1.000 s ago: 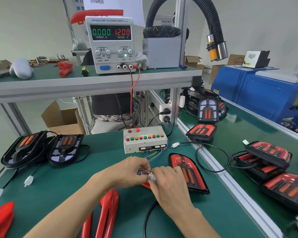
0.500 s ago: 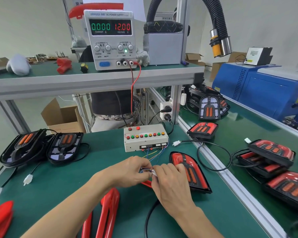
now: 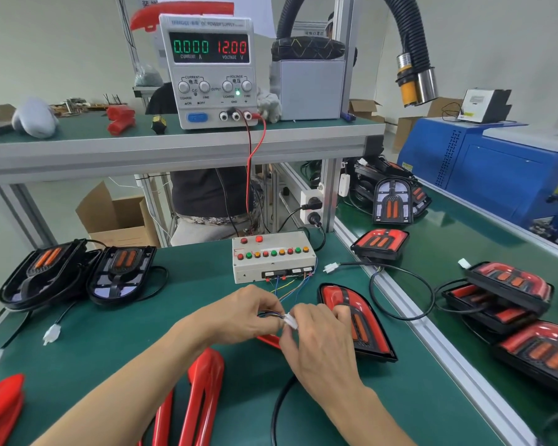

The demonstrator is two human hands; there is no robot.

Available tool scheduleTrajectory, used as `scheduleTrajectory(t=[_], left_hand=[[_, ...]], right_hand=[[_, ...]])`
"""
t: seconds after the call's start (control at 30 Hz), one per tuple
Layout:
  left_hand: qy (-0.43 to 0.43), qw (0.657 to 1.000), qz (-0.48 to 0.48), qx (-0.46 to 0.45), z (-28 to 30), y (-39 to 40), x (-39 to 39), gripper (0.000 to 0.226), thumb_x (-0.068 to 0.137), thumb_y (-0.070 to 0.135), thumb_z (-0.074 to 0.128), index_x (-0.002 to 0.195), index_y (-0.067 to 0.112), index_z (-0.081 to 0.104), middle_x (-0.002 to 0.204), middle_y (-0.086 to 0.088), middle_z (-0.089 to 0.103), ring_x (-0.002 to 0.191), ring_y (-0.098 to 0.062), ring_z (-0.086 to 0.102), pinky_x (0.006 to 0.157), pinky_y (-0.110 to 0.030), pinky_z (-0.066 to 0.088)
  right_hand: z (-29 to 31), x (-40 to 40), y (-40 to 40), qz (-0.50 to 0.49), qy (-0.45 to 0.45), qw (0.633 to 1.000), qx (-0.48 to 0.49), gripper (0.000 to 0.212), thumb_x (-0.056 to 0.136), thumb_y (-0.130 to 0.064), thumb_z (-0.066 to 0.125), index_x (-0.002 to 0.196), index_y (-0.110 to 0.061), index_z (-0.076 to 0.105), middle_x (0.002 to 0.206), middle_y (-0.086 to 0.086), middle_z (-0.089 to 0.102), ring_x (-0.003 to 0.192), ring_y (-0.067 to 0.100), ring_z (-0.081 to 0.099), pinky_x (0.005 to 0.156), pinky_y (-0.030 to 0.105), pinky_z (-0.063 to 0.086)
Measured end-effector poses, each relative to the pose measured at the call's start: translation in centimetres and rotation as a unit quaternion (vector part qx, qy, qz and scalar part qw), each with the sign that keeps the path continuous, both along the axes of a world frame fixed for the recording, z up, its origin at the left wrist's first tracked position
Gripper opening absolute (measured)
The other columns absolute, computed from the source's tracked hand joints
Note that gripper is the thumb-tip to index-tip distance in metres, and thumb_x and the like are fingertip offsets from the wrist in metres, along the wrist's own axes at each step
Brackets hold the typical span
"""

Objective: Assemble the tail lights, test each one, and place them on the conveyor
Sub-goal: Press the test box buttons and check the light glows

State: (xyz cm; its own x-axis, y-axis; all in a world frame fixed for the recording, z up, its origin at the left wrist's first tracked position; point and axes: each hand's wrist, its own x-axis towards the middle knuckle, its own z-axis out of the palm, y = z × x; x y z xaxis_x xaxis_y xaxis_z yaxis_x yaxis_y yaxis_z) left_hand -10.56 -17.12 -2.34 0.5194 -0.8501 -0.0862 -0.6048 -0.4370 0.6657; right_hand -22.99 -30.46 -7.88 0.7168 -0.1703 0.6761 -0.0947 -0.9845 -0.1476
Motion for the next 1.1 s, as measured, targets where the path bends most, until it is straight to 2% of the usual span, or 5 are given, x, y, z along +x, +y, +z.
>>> scheduleTrajectory(t=[0.5, 0.6, 0.8, 0.97, 1.1], left_hand=[[0.014, 0.999, 0.030, -0.011, -0.8, 0.5, 0.7, 0.013, 0.082, 0.023, 0.062, 0.086, 0.026, 0.073, 0.078, 0.009, 0.071, 0.067, -0.003, 0.056, 0.068, -0.023, 0.048], [-0.072, 0.997, 0.020, 0.036, -0.8, 0.6, 0.3, 0.024, 0.077, 0.030, 0.056, 0.090, 0.026, 0.075, 0.084, 0.012, 0.071, 0.083, -0.005, 0.061, 0.087, -0.025, 0.047], [-0.290, 0.954, -0.020, 0.070, -1.6, 0.2, -1.3, 0.037, 0.088, 0.048, 0.056, 0.118, 0.036, 0.073, 0.123, 0.019, 0.060, 0.127, -0.004, 0.040, 0.123, -0.046, 0.010], [-0.340, 0.935, 0.014, -0.103, -2.3, -1.1, -4.1, 0.027, 0.092, 0.044, 0.062, 0.085, 0.021, 0.075, 0.084, 0.008, 0.067, 0.086, -0.017, 0.059, 0.085, -0.034, 0.046], [-0.227, 0.966, 0.106, -0.057, -2.4, -3.3, -7.0, 0.045, 0.095, 0.063, 0.047, 0.076, 0.024, 0.059, 0.079, 0.008, 0.063, 0.076, -0.017, 0.060, 0.072, -0.034, 0.048]], right_hand=[[-0.2, -1.9, -0.3, 0.038, 0.068, 0.996, 0.051, 0.016, 0.091, -0.028, 0.062, 0.107, -0.027, 0.065, 0.081, -0.012, 0.062, 0.078, 0.016, 0.059, 0.084, 0.038, 0.030], [-0.6, -3.5, -1.3, 0.049, 0.050, 0.995, 0.072, 0.023, 0.091, -0.027, 0.063, 0.113, -0.026, 0.066, 0.093, -0.016, 0.061, 0.089, 0.010, 0.059, 0.087, 0.037, 0.030], [-0.6, -6.5, -4.0, 0.023, -0.007, 0.980, 0.196, 0.030, 0.093, -0.017, 0.067, 0.123, -0.025, 0.069, 0.107, -0.023, 0.060, 0.109, -0.005, 0.051, 0.086, 0.032, 0.037], [-0.8, -7.1, -8.4, -0.084, 0.011, 0.903, 0.422, 0.033, 0.097, -0.029, 0.067, 0.130, -0.026, 0.066, 0.113, -0.017, 0.065, 0.107, 0.004, 0.059, 0.092, 0.026, 0.043], [-0.8, -6.7, -12.9, -0.173, 0.039, 0.871, 0.458, 0.009, 0.099, -0.016, 0.060, 0.100, -0.011, 0.067, 0.095, 0.007, 0.071, 0.080, 0.023, 0.065, 0.073, 0.036, 0.052]])
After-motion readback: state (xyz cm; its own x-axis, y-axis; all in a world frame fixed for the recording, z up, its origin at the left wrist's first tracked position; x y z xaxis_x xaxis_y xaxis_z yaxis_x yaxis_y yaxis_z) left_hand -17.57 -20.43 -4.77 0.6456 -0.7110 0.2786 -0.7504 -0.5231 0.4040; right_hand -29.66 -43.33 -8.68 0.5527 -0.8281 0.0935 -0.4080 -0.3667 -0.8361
